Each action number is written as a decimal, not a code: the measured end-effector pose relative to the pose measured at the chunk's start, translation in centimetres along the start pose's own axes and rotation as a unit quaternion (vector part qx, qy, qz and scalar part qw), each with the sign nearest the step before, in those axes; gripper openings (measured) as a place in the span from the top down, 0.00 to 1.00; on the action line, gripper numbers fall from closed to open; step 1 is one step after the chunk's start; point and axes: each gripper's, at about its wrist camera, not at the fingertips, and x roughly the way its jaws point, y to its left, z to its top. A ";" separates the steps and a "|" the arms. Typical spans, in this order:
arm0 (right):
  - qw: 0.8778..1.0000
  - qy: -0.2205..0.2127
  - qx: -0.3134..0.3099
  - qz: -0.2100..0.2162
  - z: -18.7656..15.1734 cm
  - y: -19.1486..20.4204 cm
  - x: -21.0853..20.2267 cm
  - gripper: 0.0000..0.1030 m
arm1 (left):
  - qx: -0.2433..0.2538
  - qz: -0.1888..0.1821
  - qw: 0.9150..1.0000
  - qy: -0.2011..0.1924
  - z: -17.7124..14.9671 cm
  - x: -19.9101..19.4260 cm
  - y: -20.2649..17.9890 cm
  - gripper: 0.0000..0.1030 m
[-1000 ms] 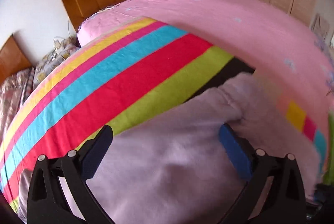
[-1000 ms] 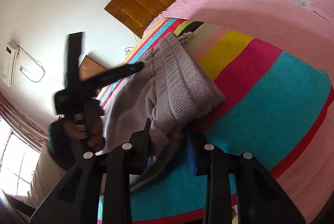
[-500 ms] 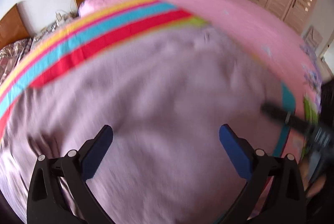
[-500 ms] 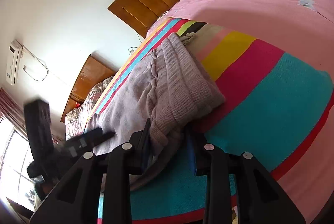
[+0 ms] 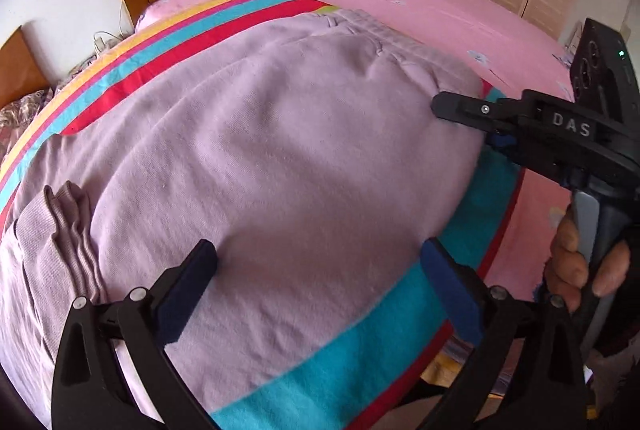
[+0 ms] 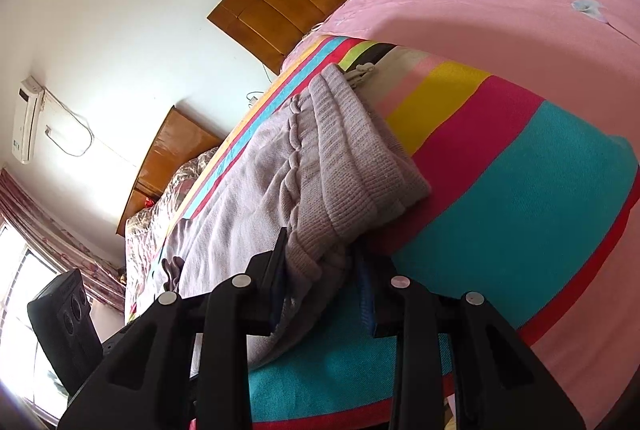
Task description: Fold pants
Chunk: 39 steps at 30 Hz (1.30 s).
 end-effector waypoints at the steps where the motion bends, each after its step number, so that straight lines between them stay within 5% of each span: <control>1: 1.000 -0.001 0.004 0.002 0.0 -0.1 0.0 0.71 | -0.003 0.008 1.000 -0.005 -0.1 -0.7 0.3 0.01; 8: 1.000 -0.011 0.013 -0.007 -0.2 0.0 -0.1 0.71 | -0.001 0.125 0.989 -0.078 -1.7 -7.3 3.8 0.01; 12: 0.999 -0.021 0.020 -0.015 -0.5 0.2 -0.1 0.71 | -0.047 0.168 0.983 -0.063 -3.9 -7.9 8.6 0.01; 17: 0.998 -0.039 0.019 -0.044 -0.8 1.6 -0.5 0.71 | -0.088 0.121 0.989 0.012 -7.1 -3.7 13.3 0.01; 22: 0.994 -0.060 -0.032 -0.088 -0.4 5.6 -1.4 0.71 | -0.107 0.086 0.990 -0.030 -8.4 -6.4 14.7 0.01; 25: 0.983 -0.075 -0.122 -0.115 -0.5 11.2 -1.9 0.71 | -0.138 0.078 0.985 -0.068 -9.8 -9.6 16.3 0.01; 28: 0.950 -0.091 -0.269 -0.130 -2.4 19.2 -1.5 0.71 | -0.180 0.085 0.975 -0.096 -10.8 -12.3 18.8 0.01; 31: 0.896 -0.087 -0.417 -0.122 -7.0 26.9 0.3 0.71 | -0.207 0.114 0.965 -0.113 -12.2 -15.0 21.3 0.01; 35: 0.811 -0.022 -0.579 -0.081 -16.2 32.7 4.3 0.71 | -0.267 0.153 0.943 -0.125 -14.8 -17.9 25.4 0.01; 39: 0.719 0.072 -0.688 -0.073 -25.1 31.6 9.0 0.72 | -0.359 0.172 0.908 -0.133 -19.0 -20.6 30.1 0.01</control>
